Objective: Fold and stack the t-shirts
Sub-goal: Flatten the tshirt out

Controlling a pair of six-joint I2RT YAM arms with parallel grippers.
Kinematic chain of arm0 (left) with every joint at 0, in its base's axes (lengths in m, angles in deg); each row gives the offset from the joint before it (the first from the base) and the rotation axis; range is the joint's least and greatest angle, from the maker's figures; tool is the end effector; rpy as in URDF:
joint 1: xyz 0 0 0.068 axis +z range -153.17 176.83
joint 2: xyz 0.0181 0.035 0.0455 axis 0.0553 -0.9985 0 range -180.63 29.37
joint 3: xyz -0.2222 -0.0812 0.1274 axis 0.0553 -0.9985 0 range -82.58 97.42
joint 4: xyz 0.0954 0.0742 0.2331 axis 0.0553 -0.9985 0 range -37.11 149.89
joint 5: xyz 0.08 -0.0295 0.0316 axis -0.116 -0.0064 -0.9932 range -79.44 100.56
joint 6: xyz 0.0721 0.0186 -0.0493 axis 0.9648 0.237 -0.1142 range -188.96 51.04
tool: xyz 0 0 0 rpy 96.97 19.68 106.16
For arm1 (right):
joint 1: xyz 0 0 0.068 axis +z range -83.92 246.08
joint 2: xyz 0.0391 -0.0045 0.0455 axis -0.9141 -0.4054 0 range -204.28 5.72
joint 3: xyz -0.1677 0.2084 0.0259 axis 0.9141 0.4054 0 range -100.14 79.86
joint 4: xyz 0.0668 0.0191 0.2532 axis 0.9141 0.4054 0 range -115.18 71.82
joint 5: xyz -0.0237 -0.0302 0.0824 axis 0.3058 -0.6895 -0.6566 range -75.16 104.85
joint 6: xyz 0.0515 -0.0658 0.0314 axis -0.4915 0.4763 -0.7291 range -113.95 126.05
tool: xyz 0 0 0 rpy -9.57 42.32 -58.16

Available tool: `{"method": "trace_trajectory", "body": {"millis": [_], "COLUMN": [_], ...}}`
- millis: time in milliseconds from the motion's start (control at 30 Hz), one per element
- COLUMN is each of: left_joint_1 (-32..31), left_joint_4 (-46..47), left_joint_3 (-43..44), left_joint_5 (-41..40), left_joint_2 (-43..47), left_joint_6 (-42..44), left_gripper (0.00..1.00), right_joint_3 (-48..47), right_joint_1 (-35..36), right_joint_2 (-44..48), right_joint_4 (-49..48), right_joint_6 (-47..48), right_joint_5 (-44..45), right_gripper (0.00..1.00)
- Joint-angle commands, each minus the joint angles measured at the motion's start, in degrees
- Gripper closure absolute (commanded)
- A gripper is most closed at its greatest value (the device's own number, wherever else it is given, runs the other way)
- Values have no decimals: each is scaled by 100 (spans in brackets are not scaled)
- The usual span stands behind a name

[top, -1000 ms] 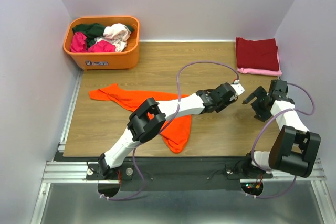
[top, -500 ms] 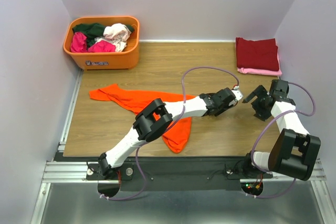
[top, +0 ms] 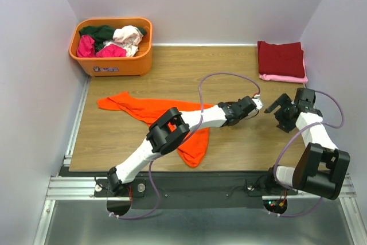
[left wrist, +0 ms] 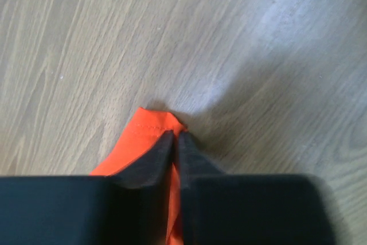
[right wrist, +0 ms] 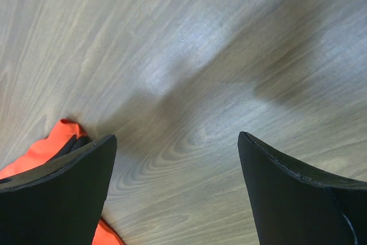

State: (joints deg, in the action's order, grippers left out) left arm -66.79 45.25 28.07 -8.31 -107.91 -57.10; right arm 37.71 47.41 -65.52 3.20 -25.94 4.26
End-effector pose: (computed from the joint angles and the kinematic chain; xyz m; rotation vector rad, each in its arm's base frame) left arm 0.2764 -0.4992 0.1345 1.2380 1.8752 -0.1081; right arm 0.2534 -0.0702 0.1639 1.0410 2.3620 0.3247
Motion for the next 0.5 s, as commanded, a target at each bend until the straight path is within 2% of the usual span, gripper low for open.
{"method": "trace_trajectory", "body": {"millis": [0, 233, 333, 467], "left_joint_1": [33, 261, 463, 858], "left_joint_4": [-197, -645, -873, -1120], "left_joint_3": [378, 703, 958, 1055], "left_joint_5": [-125, -722, -925, -1013], "left_joint_2": [95, 1358, 1886, 2467], "left_joint_6": [80, 97, 167, 168], "left_gripper": [100, 100, 100, 100], "right_joint_3": [23, 84, 84, 32], "right_joint_1": [-13, 109, 530, 1488], "right_joint_2": [155, 330, 330, 155], "right_joint_4": [-219, -429, -526, -623], "right_joint_6": [43, 509, 649, 826], "right_joint_5": [-206, -997, -1217, -1717], "right_gripper": [8, 10, 11, 11]}}
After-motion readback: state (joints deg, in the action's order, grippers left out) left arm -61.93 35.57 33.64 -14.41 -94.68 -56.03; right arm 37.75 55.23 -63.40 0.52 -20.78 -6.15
